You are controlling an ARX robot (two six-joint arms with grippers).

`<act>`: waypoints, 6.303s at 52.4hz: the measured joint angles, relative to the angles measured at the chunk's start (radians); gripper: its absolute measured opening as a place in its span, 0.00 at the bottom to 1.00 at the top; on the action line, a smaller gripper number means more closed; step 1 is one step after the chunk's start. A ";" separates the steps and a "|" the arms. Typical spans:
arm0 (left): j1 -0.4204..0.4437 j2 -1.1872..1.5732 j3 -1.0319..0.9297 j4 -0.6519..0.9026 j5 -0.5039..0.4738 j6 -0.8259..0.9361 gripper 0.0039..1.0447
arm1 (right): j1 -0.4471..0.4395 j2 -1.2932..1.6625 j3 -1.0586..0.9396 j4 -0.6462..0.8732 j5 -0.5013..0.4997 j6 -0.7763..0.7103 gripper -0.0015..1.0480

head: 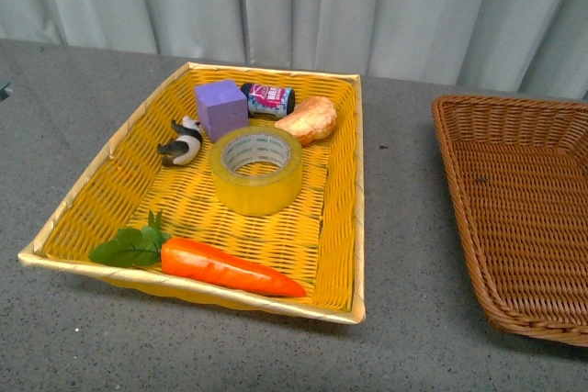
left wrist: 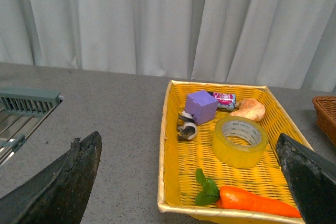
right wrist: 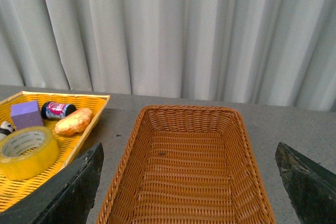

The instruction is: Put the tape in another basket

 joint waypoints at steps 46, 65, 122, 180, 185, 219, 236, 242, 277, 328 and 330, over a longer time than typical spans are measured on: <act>0.000 0.000 0.000 0.000 0.000 0.000 0.94 | 0.000 0.000 0.000 0.000 0.000 0.000 0.91; 0.000 0.000 0.000 0.000 0.000 0.000 0.94 | 0.000 0.000 0.000 0.000 0.000 0.000 0.91; -0.034 0.105 0.041 -0.116 -0.190 -0.068 0.94 | 0.000 0.000 0.000 0.000 0.000 0.000 0.91; -0.160 1.896 1.033 0.065 -0.069 -0.253 0.94 | 0.000 -0.001 0.000 0.000 0.000 0.000 0.91; -0.178 1.927 1.065 0.064 -0.083 -0.276 0.94 | 0.000 -0.001 0.000 0.000 0.000 0.000 0.91; -0.269 2.132 1.258 -0.029 -0.108 -0.457 0.94 | 0.000 -0.001 0.000 0.000 0.000 0.000 0.91; -0.281 2.188 1.325 -0.106 -0.140 -0.476 0.94 | 0.000 -0.001 0.000 0.000 0.000 0.000 0.91; -0.282 2.202 1.328 -0.115 -0.147 -0.478 0.94 | 0.000 -0.001 0.000 0.000 0.000 0.000 0.91; -0.279 2.250 1.360 -0.132 -0.150 -0.496 0.45 | 0.000 -0.001 0.000 0.000 0.000 0.000 0.91; -0.358 2.079 1.326 0.112 0.115 0.126 0.15 | 0.000 -0.001 0.000 0.000 0.000 0.000 0.91; -0.382 2.075 1.330 0.107 0.155 0.203 0.15 | 0.000 -0.001 0.000 0.000 0.000 0.000 0.91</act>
